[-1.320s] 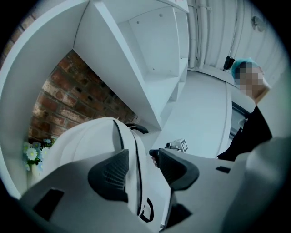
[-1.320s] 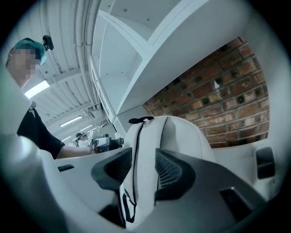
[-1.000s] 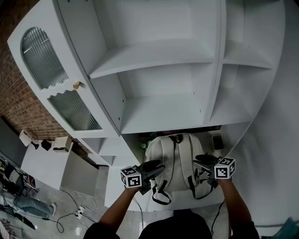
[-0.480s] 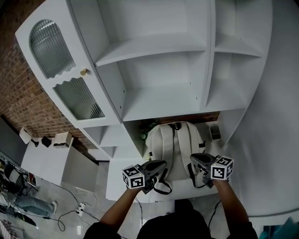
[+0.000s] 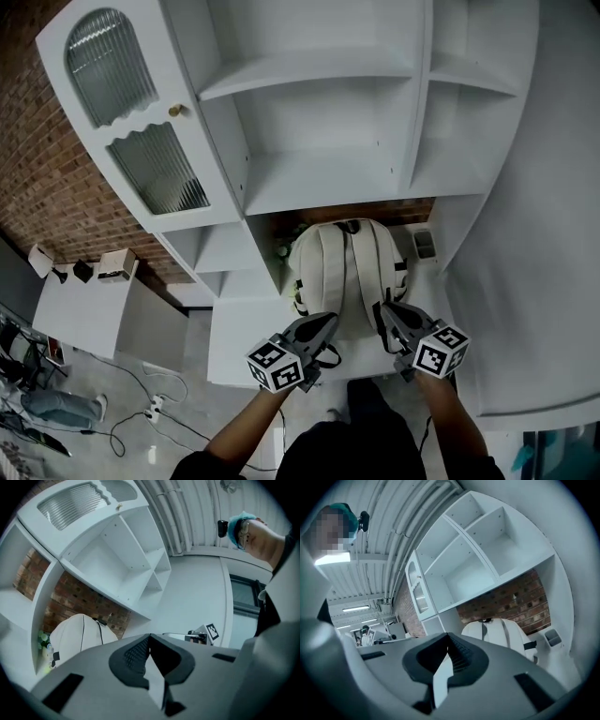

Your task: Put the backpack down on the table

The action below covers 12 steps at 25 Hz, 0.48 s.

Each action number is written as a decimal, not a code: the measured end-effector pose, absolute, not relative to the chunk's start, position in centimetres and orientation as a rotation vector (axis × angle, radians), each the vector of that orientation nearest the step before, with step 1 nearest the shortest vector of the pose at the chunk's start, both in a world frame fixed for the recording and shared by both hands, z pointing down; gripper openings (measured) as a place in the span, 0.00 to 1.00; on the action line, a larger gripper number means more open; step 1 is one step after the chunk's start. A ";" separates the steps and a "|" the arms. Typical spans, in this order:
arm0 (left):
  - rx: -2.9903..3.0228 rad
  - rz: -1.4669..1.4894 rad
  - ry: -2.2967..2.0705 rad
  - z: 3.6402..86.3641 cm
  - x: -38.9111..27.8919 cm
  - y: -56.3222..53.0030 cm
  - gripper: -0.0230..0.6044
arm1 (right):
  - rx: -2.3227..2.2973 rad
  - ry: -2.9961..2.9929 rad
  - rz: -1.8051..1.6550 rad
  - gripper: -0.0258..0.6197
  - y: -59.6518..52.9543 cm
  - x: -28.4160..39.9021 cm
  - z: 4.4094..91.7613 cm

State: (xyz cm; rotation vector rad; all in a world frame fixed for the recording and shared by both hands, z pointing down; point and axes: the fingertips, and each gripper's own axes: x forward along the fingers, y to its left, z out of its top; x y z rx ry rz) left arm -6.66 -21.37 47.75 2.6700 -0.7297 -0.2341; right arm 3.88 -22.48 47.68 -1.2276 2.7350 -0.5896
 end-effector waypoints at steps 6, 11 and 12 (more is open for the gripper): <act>2.717 -0.219 -0.825 47.4 -4.9 -18.3 0.07 | -1.382 2.818 -0.450 0.07 -19.6 2.0 47.4; 2.685 -0.197 -1.009 47.6 -4.0 -15.7 0.07 | -1.386 2.840 -0.338 0.07 -16.9 0.4 46.8; 2.680 -0.182 -1.067 47.5 -3.9 -15.3 0.07 | -1.392 2.857 -0.283 0.07 -16.2 0.1 46.6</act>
